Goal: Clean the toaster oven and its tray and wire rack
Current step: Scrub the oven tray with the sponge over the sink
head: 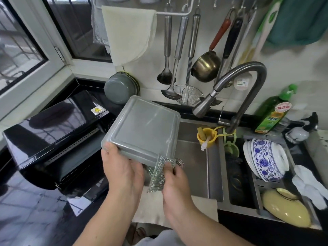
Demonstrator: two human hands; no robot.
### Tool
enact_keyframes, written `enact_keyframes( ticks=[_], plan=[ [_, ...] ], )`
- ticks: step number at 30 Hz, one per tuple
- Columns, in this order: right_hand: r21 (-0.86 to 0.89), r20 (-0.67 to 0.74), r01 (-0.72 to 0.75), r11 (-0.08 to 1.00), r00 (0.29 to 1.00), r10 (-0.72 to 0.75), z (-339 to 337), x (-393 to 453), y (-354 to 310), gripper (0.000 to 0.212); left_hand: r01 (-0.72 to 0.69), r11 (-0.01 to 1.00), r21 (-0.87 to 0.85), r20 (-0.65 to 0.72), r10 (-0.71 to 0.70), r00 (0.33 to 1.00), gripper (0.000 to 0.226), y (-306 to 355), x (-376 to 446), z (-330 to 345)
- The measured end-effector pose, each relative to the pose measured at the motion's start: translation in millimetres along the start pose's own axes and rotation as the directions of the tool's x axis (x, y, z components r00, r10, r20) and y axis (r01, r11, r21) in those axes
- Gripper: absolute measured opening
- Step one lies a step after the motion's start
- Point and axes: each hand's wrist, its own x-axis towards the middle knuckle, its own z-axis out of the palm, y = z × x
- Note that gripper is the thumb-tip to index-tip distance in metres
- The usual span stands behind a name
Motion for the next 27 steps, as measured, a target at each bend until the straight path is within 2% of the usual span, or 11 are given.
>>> enact_keyframes(
  ticks=[6,11,15,17,19,21,22,23,25,26,27],
  plan=[
    [0.021,-0.117,0.112,0.993,0.987,-0.109,-15.2,37.3,-51.1,0.027,0.022,0.999,-0.05,0.049,-0.02,0.999,0.031,0.0,-8.7,-0.4],
    [-0.175,-0.09,0.192,0.966,0.974,-0.21,-33.1,37.7,-46.0,0.028,0.07,0.998,-0.009,0.093,-0.069,0.993,0.031,4.2,-7.7,-5.7],
    [0.003,-0.235,0.157,0.988,0.96,-0.151,-58.8,75.1,-90.9,0.029,0.122,0.98,0.158,0.175,-0.149,0.973,0.031,15.4,-0.1,-17.5],
    [-0.16,-0.273,0.259,0.953,0.916,-0.295,-69.3,89.2,-110.9,0.027,0.147,0.973,0.175,0.201,-0.182,0.963,0.031,18.7,0.4,-21.1],
    [-0.508,-0.187,0.381,0.773,0.827,-0.53,-71.8,88.8,-105.9,0.029,0.149,0.975,0.163,0.206,-0.181,0.962,0.03,17.8,-0.4,-21.1],
    [-0.805,0.053,0.436,0.403,0.728,-0.683,-68.4,76.2,-81.9,0.045,0.137,0.982,0.132,0.193,-0.161,0.968,0.028,14.5,-0.2,-19.6],
    [-0.862,0.218,0.473,0.184,0.673,-0.707,-63.0,64.6,-66.9,0.05,0.131,0.983,0.127,0.19,-0.154,0.97,0.028,12.5,0.6,-18.8],
    [-0.834,0.407,0.552,0.006,0.622,-0.668,-56.5,50.7,-50.9,0.053,0.132,0.983,0.13,0.188,-0.156,0.97,0.028,10.7,1.2,-17.7],
    [-0.622,0.755,0.739,-0.259,0.479,-0.449,-45.3,26.0,-20.6,0.057,0.16,0.977,0.14,0.17,-0.183,0.968,0.029,7.3,0.9,-17.1],
    [-0.521,0.845,0.775,-0.358,0.408,-0.346,-44.0,23.7,-17.0,0.059,0.177,0.974,0.139,0.171,-0.2,0.965,0.031,6.4,0.3,-18.5],
    [-0.489,0.869,0.758,-0.431,0.381,-0.316,-47.4,29.7,-24.1,0.061,0.181,0.973,0.14,0.179,-0.205,0.962,0.032,6.6,0.8,-20.5]
  ],
)
